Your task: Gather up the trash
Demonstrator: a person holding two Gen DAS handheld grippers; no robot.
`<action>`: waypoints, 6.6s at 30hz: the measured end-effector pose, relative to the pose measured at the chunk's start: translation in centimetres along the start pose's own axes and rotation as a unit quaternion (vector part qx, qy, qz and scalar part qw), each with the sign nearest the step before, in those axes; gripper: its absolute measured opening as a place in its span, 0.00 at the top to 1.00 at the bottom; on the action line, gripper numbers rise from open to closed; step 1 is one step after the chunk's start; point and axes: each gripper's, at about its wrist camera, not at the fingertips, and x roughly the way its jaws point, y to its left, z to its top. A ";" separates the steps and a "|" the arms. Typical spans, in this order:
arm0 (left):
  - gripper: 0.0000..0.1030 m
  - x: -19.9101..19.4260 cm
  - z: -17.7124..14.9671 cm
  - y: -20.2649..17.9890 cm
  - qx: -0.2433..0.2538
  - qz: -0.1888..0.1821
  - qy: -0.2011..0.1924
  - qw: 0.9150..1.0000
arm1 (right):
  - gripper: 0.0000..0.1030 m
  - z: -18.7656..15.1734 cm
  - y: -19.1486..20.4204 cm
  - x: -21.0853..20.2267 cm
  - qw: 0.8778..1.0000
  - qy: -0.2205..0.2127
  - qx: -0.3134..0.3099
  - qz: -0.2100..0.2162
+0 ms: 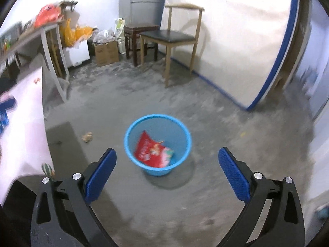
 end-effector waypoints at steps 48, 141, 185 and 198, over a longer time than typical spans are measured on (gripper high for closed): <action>0.27 -24.8 -18.5 25.6 -0.369 0.175 -0.105 0.907 | 0.71 -3.2 30.7 -9.7 0.748 0.169 -0.104 0.633; 0.65 -19.0 -11.8 19.6 -0.184 0.112 -0.049 0.975 | 0.82 6.6 26.7 -4.7 0.828 0.241 -0.012 0.506; 0.06 -16.0 -10.3 19.1 -0.123 0.155 -0.008 0.980 | 0.84 8.0 29.1 -6.4 0.831 0.231 -0.057 0.503; 0.06 -13.9 -10.4 18.1 -0.119 0.134 0.019 0.984 | 0.84 8.6 28.8 -7.1 0.831 0.225 -0.054 0.506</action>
